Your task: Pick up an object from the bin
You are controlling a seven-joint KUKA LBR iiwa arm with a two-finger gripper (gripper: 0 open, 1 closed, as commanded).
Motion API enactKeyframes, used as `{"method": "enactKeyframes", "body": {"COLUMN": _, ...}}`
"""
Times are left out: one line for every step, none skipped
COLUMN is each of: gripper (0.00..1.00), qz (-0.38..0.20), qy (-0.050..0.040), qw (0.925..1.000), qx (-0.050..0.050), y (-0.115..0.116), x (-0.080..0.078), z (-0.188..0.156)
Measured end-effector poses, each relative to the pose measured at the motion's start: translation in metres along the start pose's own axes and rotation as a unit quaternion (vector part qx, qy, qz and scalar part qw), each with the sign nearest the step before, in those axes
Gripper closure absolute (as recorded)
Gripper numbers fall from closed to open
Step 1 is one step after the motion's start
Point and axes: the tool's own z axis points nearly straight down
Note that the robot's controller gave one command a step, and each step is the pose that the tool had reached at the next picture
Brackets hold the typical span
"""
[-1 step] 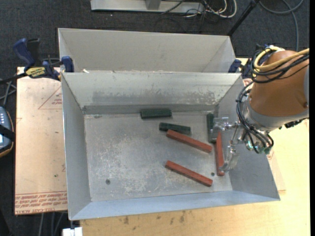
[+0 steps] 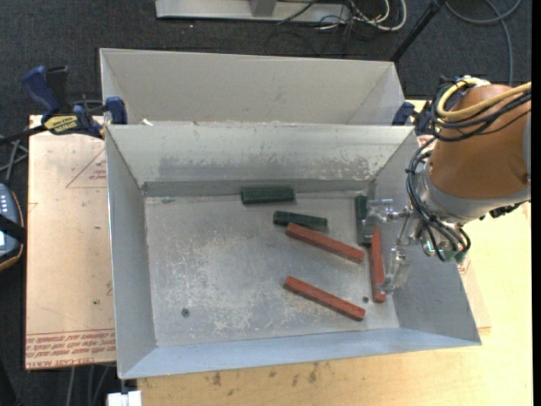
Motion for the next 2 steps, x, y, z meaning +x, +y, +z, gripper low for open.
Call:
{"method": "enactKeyframes", "body": {"gripper": 0.0, "qz": 0.029, "qy": -0.0032, "qw": 0.9996, "qx": 0.0, "y": 0.0, "x": 0.011, "z": 0.056}}
{"method": "enactKeyframes", "body": {"gripper": 1.0, "qz": 0.004, "qy": 0.0003, "qw": 1.0, "qx": 0.0, "y": -0.009, "x": 0.03, "z": 0.136}}
